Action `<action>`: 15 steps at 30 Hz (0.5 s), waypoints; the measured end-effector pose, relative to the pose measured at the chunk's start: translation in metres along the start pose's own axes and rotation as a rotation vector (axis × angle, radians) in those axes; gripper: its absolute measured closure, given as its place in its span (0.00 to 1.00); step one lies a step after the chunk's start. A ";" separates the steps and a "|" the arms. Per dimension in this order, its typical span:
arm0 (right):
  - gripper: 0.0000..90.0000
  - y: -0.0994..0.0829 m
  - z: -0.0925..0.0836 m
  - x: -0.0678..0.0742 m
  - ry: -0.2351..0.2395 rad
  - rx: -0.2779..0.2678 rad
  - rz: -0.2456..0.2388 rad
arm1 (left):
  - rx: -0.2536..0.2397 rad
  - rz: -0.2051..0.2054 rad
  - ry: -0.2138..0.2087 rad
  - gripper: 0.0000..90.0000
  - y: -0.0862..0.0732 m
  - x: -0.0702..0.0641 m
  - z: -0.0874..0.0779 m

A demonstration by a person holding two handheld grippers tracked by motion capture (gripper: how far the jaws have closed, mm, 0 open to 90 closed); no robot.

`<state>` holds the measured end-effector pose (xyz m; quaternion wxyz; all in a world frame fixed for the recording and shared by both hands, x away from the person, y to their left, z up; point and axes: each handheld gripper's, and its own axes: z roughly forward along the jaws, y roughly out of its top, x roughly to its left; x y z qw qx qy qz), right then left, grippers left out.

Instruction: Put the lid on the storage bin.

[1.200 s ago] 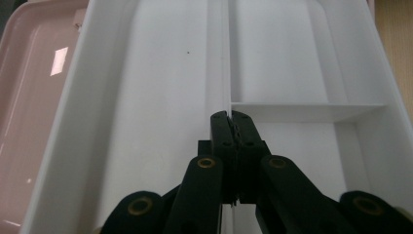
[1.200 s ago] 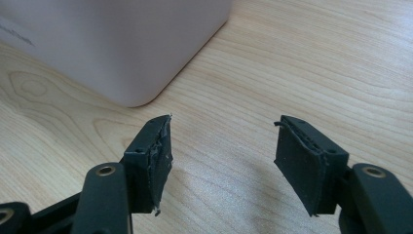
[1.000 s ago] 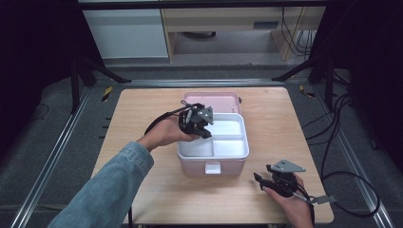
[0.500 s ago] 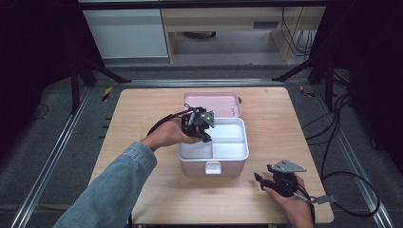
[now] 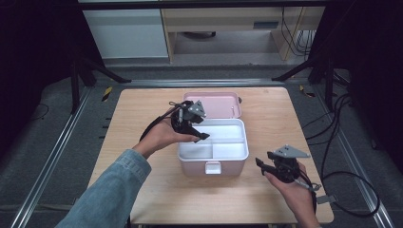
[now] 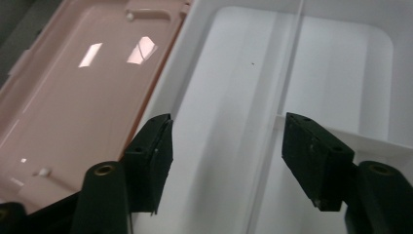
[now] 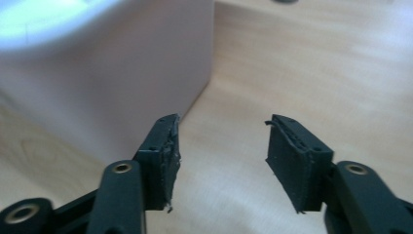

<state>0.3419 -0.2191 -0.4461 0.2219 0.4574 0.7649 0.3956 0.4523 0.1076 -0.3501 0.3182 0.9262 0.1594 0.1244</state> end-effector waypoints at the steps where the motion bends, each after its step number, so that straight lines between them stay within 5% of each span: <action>1: 0.56 0.008 0.000 -0.002 -0.002 -0.001 -0.009 | -0.008 -0.018 0.019 0.30 -0.001 0.001 -0.002; 15: 0.67 0.121 0.027 -0.012 -0.038 0.021 -0.090 | -0.046 -0.205 0.168 0.15 -0.009 0.022 -0.009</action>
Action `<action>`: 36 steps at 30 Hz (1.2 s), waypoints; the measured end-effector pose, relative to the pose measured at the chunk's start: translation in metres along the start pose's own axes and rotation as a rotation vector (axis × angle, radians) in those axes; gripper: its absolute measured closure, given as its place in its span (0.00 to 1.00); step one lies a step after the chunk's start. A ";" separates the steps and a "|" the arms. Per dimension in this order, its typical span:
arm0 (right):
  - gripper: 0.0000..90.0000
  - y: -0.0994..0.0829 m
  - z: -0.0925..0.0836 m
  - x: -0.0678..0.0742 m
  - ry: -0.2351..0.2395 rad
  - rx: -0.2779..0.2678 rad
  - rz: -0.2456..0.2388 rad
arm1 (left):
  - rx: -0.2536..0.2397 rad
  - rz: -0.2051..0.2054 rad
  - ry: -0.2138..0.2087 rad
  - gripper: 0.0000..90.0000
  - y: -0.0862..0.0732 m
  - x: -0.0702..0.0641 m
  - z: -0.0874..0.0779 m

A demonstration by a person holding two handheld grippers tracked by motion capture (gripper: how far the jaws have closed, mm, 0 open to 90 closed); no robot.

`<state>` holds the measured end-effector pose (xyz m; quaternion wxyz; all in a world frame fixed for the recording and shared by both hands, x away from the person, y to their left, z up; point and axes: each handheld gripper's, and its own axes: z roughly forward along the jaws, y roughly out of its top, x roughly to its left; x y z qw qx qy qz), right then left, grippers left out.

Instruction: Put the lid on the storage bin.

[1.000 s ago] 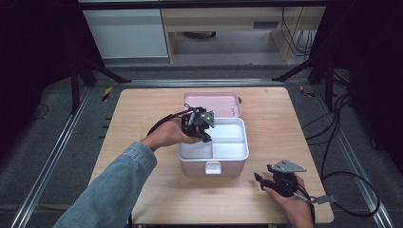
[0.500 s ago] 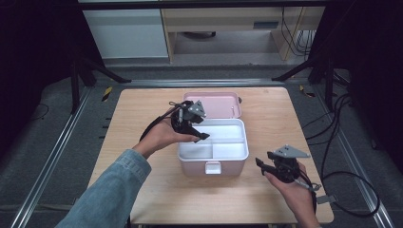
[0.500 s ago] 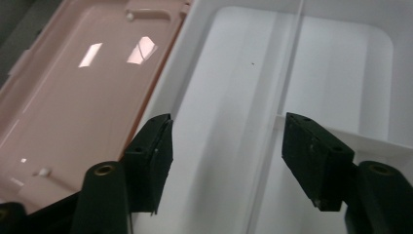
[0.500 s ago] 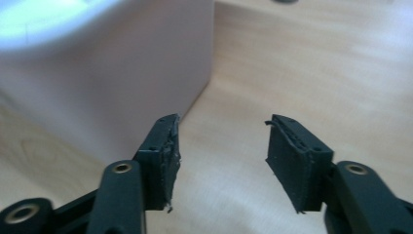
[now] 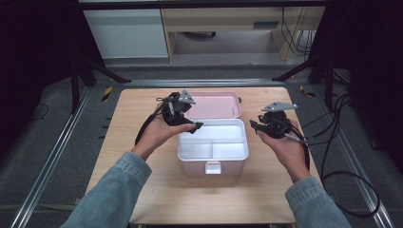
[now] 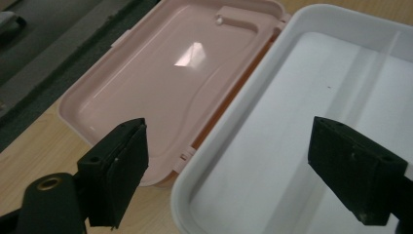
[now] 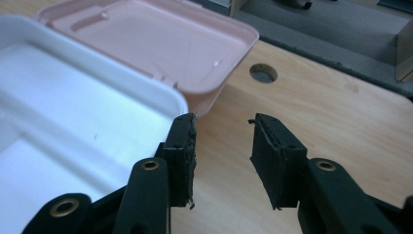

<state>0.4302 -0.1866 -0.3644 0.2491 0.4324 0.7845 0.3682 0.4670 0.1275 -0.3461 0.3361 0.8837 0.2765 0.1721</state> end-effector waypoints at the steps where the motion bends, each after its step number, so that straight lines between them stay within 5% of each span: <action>1: 0.67 0.007 0.004 -0.002 -0.004 0.003 0.003 | 0.000 -0.023 0.012 0.15 0.000 0.002 0.002; 14: 0.60 0.076 0.055 -0.030 -0.007 0.026 0.013 | 0.020 -0.124 0.181 0.19 0.004 0.046 0.018; 23: 0.73 0.076 0.097 -0.040 -0.011 0.043 0.098 | -0.001 -0.236 0.256 0.36 -0.003 0.085 0.024; 29: 0.77 0.072 0.120 -0.039 -0.014 0.076 0.103 | 0.010 -0.259 0.261 0.45 -0.005 0.090 0.035; 36: 0.72 0.065 0.141 -0.039 0.008 0.103 0.150 | 0.012 -0.291 0.260 0.48 -0.008 0.089 0.055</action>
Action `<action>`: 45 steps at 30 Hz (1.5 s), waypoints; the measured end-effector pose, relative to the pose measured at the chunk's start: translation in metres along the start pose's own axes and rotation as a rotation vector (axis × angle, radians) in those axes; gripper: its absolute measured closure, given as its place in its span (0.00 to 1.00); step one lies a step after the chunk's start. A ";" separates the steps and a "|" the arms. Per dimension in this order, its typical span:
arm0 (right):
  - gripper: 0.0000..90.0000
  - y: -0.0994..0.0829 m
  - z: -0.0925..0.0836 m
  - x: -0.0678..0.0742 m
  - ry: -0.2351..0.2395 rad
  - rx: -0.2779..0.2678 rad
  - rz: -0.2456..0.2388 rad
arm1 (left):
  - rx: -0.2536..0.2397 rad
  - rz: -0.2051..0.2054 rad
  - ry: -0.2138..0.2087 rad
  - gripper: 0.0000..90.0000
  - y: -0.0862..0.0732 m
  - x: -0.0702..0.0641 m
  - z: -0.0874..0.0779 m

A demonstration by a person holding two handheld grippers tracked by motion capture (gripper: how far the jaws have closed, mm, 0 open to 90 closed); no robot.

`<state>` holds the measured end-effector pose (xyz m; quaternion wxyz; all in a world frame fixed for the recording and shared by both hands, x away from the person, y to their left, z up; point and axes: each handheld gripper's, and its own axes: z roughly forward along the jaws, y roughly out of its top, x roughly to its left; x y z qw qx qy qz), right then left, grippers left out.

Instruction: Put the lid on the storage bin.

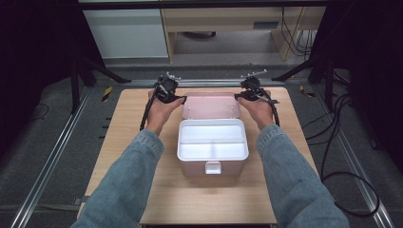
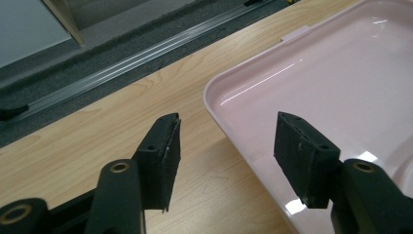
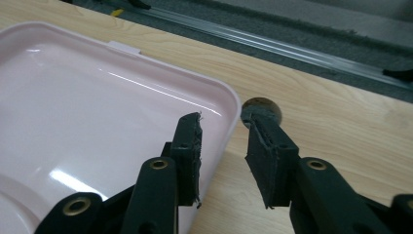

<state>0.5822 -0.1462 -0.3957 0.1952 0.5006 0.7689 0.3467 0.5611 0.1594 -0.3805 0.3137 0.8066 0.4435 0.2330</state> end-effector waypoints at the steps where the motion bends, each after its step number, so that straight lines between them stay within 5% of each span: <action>1: 0.71 0.000 0.002 0.001 0.005 0.000 0.008 | 0.002 -0.001 0.006 0.49 0.000 -0.001 0.003; 12: 0.76 -0.011 0.018 0.003 -0.021 0.045 0.027 | 0.010 -0.005 0.035 0.51 -0.002 -0.007 0.016; 22: 0.86 -0.010 0.015 0.006 -0.039 0.019 0.036 | 0.001 -0.031 0.048 0.54 -0.007 -0.004 0.020; 25: 1.00 -0.008 0.009 0.006 -0.052 -0.016 0.027 | -0.004 -0.045 0.050 0.58 -0.006 -0.002 0.019; 30: 1.00 -0.007 0.003 0.001 -0.054 -0.018 0.028 | 0.000 -0.047 0.042 0.58 -0.006 -0.003 0.018; 39: 0.81 -0.009 0.004 -0.003 -0.017 -0.038 0.086 | 0.030 -0.067 0.058 0.61 -0.010 -0.003 0.030; 45: 0.82 -0.011 0.017 0.001 -0.007 0.001 0.086 | 0.049 -0.085 0.033 0.66 -0.012 -0.006 0.038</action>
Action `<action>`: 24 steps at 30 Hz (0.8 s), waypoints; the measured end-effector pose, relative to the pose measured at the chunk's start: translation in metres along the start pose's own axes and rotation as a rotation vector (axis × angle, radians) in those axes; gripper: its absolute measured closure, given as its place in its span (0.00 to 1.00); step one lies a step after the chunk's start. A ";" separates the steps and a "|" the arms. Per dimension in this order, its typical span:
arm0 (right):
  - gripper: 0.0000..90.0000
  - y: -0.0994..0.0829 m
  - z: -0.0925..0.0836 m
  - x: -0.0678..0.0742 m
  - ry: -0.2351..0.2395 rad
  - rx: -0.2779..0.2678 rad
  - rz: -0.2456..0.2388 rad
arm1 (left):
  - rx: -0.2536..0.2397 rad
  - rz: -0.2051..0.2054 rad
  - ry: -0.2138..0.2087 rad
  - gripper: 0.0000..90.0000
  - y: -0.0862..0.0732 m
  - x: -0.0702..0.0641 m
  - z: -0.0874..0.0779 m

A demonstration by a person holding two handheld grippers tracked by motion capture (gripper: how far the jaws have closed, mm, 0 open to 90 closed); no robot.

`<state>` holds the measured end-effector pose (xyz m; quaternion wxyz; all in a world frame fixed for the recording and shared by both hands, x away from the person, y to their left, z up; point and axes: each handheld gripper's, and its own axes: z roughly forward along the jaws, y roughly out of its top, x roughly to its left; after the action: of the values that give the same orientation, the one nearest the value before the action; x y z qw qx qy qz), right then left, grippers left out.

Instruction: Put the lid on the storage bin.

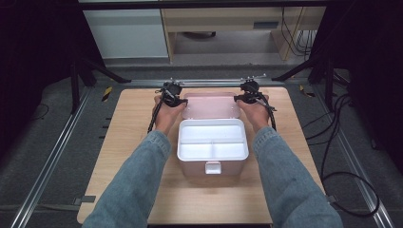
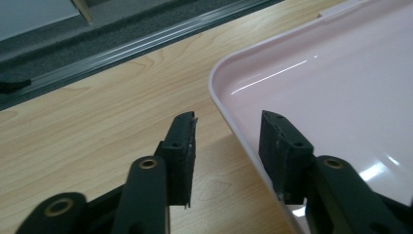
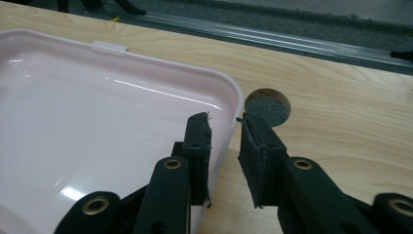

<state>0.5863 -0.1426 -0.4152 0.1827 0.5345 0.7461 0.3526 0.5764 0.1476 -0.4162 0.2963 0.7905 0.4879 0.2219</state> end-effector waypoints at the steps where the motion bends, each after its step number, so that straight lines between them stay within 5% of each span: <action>1: 0.81 -0.001 0.002 0.001 -0.004 0.005 0.000 | 0.009 0.001 -0.003 0.67 0.000 -0.001 0.002; 14: 0.90 0.001 0.003 0.010 -0.075 0.007 -0.028 | 0.020 -0.077 -0.018 0.81 0.003 0.000 0.001; 17: 0.88 0.001 0.001 0.009 -0.072 0.000 -0.037 | 0.006 -0.062 0.003 0.84 0.007 -0.003 -0.003; 21: 0.68 0.000 0.000 0.006 -0.063 0.012 -0.002 | -0.021 -0.058 0.007 0.86 0.012 -0.007 -0.009; 24: 0.73 -0.001 -0.002 0.006 -0.040 0.000 0.014 | -0.030 -0.056 0.012 0.87 0.014 -0.009 -0.014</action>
<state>0.5822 -0.1376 -0.4138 0.1950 0.5465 0.7386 0.3432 0.5725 0.1380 -0.3973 0.3111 0.7708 0.5081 0.2256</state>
